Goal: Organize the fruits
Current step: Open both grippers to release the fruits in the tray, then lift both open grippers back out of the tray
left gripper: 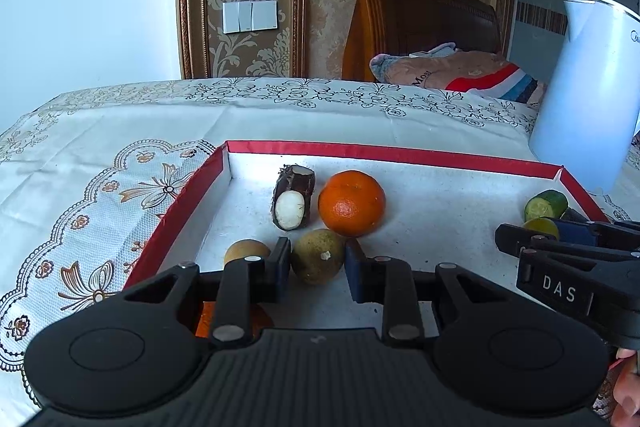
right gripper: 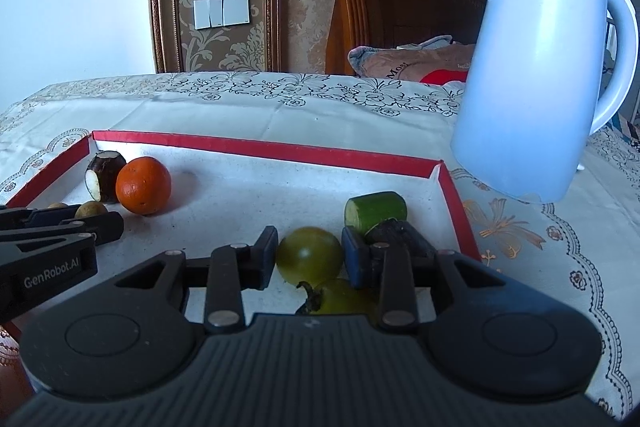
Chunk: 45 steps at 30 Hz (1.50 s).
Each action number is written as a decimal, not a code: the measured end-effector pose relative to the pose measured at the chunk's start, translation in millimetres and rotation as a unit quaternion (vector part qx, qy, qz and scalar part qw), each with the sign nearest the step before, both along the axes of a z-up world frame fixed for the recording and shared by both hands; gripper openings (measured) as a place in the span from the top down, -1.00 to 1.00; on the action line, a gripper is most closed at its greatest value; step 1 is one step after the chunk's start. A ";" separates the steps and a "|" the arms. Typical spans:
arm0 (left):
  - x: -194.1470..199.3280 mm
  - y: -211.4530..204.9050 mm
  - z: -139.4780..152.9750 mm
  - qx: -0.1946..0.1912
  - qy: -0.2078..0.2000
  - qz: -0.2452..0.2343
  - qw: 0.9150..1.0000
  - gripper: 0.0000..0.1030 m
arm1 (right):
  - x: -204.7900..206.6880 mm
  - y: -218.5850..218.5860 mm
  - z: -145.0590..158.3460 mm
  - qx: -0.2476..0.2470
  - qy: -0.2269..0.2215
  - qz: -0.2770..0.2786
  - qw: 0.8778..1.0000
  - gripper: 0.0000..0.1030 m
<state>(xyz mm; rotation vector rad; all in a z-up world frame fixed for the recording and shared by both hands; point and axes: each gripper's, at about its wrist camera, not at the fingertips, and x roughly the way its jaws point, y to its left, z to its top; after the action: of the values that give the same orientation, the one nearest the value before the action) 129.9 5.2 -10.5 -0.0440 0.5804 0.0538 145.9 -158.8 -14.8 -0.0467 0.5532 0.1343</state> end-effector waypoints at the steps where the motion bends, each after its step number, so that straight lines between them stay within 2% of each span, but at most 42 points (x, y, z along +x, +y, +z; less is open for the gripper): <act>1: -0.3 -0.3 -0.1 0.001 -0.001 0.000 1.000 0.45 | -0.1 -0.4 0.0 0.000 0.000 0.000 1.000 0.40; 5: -0.6 -3.2 -1.0 0.009 0.000 -0.004 1.000 0.45 | -1.2 -0.9 -0.3 0.000 -0.002 0.000 1.000 0.38; 10: -1.2 -3.1 -1.0 0.007 -0.003 -0.010 1.000 0.35 | -1.7 -1.6 0.2 0.004 -0.002 0.001 1.000 0.18; 11: -1.7 -3.1 -0.9 0.006 -0.004 -0.014 1.000 0.15 | -2.1 -1.5 0.2 0.003 -0.002 0.000 1.000 0.14; 12: -2.8 -3.2 -0.7 0.005 -0.007 -0.017 1.000 -0.21 | -2.8 -1.9 0.5 0.004 -0.003 -0.002 1.000 0.03; 14: -6.5 -3.3 -0.1 0.010 -0.015 -0.005 1.000 -0.68 | -4.3 -4.0 1.0 0.010 -0.002 -0.001 1.000 -0.04; 15: -8.3 -1.8 0.2 0.011 -0.019 0.006 1.000 -0.71 | -5.1 -4.8 1.2 0.012 -0.002 0.000 1.000 -0.05; 18: -8.5 4.6 0.6 -0.013 -0.011 -0.001 1.000 -0.71 | -9.2 -4.8 1.4 0.016 -0.002 0.005 1.000 -0.11; 21: -13.4 3.9 1.5 -0.009 -0.018 -0.001 1.000 -0.71 | -16.8 -3.6 3.1 0.013 -0.011 0.008 1.000 -0.21; 26: -20.9 4.3 3.4 -0.008 -0.024 -0.004 1.000 -0.71 | -26.6 -7.0 6.4 0.024 -0.015 0.009 1.000 -0.26; 30: -35.3 2.4 7.1 0.004 -0.040 -0.009 0.999 -0.71 | -41.8 -14.3 12.4 0.043 -0.024 0.008 0.999 -0.55; 35: -49.2 -0.6 9.3 0.014 -0.047 -0.017 0.999 -0.71 | -57.2 -20.6 15.3 0.048 -0.032 0.002 0.998 -0.56; 45: -66.7 9.0 15.5 -0.006 -0.061 -0.007 0.998 -0.71 | -70.7 -34.0 11.5 0.063 -0.018 -0.009 0.998 -0.60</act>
<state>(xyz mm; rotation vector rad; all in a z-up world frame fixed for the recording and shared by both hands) 63.2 14.1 5.0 -0.0539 0.4585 0.0343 75.2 -192.7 -3.3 0.0782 0.5089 0.1497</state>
